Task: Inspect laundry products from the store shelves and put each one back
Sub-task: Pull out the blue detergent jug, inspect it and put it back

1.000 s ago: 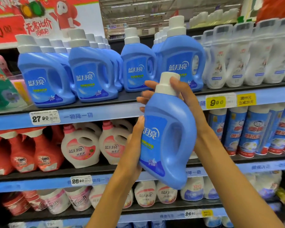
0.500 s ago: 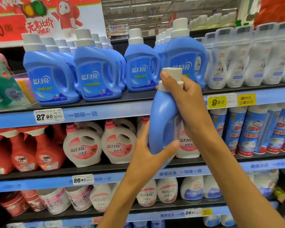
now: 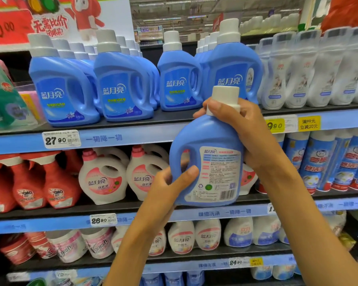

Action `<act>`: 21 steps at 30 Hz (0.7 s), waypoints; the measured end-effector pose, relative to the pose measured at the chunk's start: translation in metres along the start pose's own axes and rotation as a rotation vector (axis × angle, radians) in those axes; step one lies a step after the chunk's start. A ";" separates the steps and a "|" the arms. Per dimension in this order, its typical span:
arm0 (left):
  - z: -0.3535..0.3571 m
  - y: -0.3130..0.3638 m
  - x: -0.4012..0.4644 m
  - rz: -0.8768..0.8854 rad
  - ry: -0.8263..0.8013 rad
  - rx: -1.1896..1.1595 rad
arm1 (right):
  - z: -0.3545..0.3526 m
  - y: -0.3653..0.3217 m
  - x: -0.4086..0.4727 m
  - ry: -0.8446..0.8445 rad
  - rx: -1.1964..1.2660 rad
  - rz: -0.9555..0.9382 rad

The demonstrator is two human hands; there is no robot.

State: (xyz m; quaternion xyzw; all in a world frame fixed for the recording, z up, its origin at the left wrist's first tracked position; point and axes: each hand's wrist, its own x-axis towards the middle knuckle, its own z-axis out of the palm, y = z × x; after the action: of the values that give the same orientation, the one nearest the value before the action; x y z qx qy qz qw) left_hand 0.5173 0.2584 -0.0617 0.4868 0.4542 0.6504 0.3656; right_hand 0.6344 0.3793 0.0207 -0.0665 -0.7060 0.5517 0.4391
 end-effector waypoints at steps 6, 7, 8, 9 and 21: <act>0.013 -0.004 0.009 0.063 0.396 0.206 | 0.013 -0.008 0.000 0.174 -0.093 0.027; 0.011 -0.005 0.010 0.073 0.402 0.196 | 0.010 -0.009 0.001 0.124 -0.074 0.061; 0.007 -0.005 0.011 0.070 0.391 0.175 | 0.008 -0.010 0.002 0.060 -0.036 0.086; 0.003 -0.005 0.010 0.057 0.368 0.152 | 0.005 -0.010 0.002 -0.006 0.021 0.106; 0.007 -0.005 0.009 0.211 0.301 0.318 | 0.018 0.002 0.010 0.081 0.282 0.105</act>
State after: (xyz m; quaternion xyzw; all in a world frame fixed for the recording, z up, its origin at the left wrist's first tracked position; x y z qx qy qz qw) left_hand 0.5218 0.2696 -0.0634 0.4806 0.5468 0.6707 0.1425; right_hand 0.6150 0.3730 0.0243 -0.0631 -0.5989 0.6644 0.4427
